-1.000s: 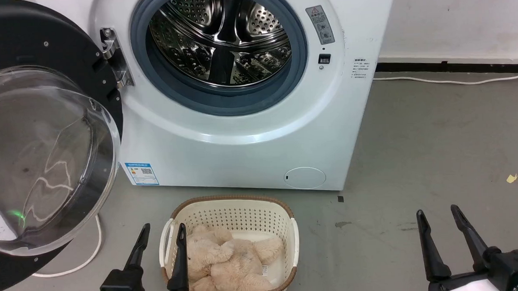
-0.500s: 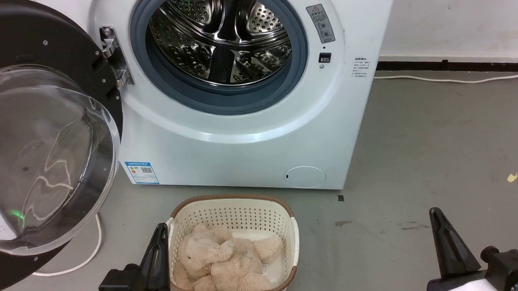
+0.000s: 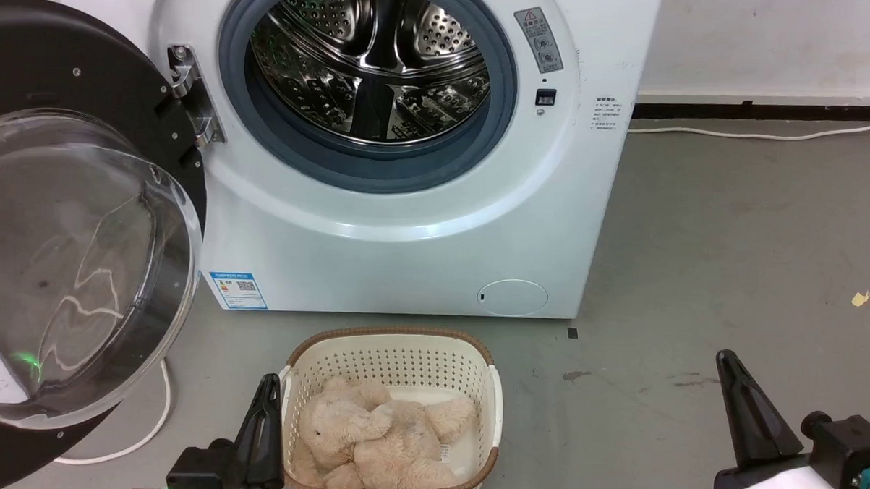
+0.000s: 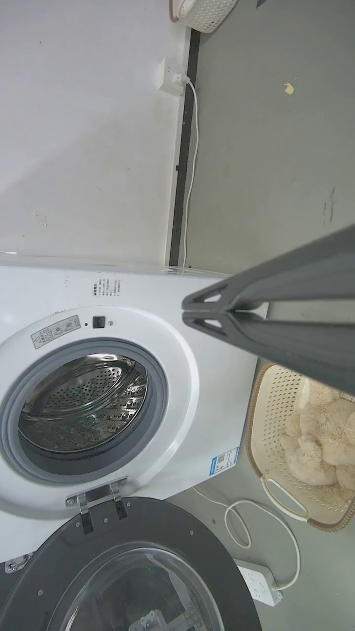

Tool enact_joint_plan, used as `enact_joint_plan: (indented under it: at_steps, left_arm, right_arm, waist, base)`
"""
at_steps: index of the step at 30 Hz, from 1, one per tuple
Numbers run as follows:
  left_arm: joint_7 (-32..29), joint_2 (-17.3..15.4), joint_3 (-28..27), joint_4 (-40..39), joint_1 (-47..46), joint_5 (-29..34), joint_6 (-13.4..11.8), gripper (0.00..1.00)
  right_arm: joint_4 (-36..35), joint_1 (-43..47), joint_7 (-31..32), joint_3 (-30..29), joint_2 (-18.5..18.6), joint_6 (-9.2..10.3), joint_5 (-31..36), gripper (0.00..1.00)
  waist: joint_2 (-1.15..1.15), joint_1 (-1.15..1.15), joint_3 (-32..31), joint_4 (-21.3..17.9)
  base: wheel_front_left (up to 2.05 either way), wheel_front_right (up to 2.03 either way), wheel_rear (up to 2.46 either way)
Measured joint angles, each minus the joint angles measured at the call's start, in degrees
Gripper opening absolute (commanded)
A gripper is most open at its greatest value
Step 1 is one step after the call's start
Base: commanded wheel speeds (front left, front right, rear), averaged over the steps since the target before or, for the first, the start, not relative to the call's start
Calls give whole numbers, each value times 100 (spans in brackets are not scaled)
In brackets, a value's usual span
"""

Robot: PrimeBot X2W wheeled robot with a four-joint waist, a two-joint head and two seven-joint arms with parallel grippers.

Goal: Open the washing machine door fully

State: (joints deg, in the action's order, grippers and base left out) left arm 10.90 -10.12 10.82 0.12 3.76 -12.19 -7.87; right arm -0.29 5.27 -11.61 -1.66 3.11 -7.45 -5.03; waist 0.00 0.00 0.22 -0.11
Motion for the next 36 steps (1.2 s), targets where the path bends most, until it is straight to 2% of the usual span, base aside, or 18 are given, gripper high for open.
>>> enact_joint_plan:
  at_steps: [36]
  left_arm:
    - [-360,220,-348,0,-58,378,259,0]
  right_arm:
    - [2,-112,401,49,0,0,154,0]
  waist:
    - [0,0,-8,4]
  base:
    - [0,0,0]
